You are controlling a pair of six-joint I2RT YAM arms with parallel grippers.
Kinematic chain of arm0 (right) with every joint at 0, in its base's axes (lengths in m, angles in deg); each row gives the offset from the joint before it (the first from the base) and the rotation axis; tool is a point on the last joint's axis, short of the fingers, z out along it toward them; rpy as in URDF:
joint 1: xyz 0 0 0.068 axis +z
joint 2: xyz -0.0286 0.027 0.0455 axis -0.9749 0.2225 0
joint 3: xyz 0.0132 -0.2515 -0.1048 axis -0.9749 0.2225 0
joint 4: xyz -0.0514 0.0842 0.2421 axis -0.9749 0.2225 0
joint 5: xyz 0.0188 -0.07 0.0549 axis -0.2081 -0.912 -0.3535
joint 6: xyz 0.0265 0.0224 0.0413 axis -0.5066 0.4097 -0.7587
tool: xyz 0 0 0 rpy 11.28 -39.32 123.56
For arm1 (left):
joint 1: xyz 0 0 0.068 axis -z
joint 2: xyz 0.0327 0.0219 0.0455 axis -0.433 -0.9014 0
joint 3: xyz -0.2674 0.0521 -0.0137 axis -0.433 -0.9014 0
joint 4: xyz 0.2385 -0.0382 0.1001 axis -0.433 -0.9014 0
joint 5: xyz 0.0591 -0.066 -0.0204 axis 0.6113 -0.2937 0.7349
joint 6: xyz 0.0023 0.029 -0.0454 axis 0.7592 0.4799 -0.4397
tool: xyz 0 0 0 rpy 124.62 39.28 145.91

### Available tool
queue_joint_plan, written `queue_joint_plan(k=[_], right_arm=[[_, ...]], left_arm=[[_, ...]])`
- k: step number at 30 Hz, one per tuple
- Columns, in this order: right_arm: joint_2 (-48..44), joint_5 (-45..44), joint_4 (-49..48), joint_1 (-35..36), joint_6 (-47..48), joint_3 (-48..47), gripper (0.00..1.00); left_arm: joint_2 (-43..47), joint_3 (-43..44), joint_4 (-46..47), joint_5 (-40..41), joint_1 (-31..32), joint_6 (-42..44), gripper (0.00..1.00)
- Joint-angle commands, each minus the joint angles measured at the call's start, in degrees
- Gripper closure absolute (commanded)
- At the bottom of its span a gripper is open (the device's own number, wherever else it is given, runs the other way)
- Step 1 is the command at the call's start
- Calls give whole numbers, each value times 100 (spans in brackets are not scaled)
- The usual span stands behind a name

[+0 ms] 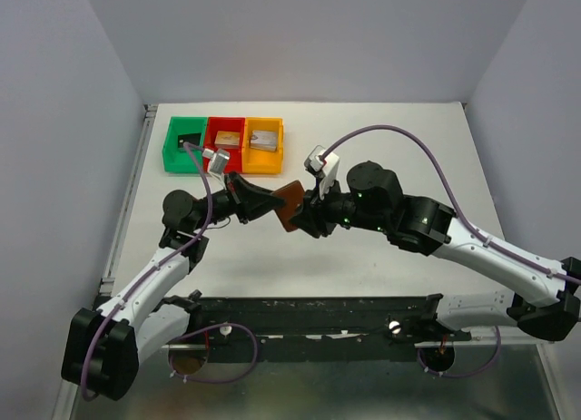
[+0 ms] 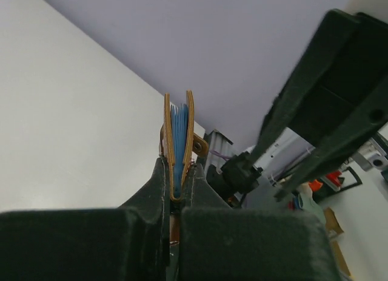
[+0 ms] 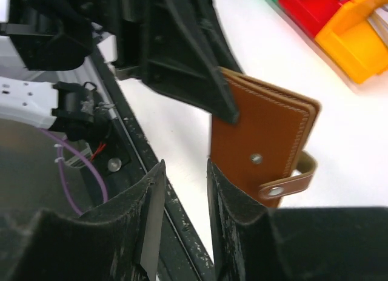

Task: Take the credit cards out of the card holder
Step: Open the card holder.

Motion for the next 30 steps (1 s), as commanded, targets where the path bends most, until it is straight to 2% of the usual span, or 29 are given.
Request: queue_joint_plan(k=[1,4,9,17,25,30], right_arm=[[-12,-1056,439,-32,26,-109,60],[-224,-1129,465,-172,53,32,60],[-531,-874,440,-410,-35,278,59],[-883,-646,334,-533,-158,524,58],[-1041,391,-202,-954,-685,700,42],[-1217,1454,-957,-1332,-1124,998,36]], left_arm=[[-210,196,1876,-1231,-63,-813,100],[-403,117,2631,-1504,-125,-1259,100],[-1131,117,4976,-1680,-283,-2779,100],[-1221,389,4972,-1900,-310,-2861,100],[-1028,644,4980,-2119,-283,-3081,100],[-896,732,4980,-2225,-239,-3195,100]])
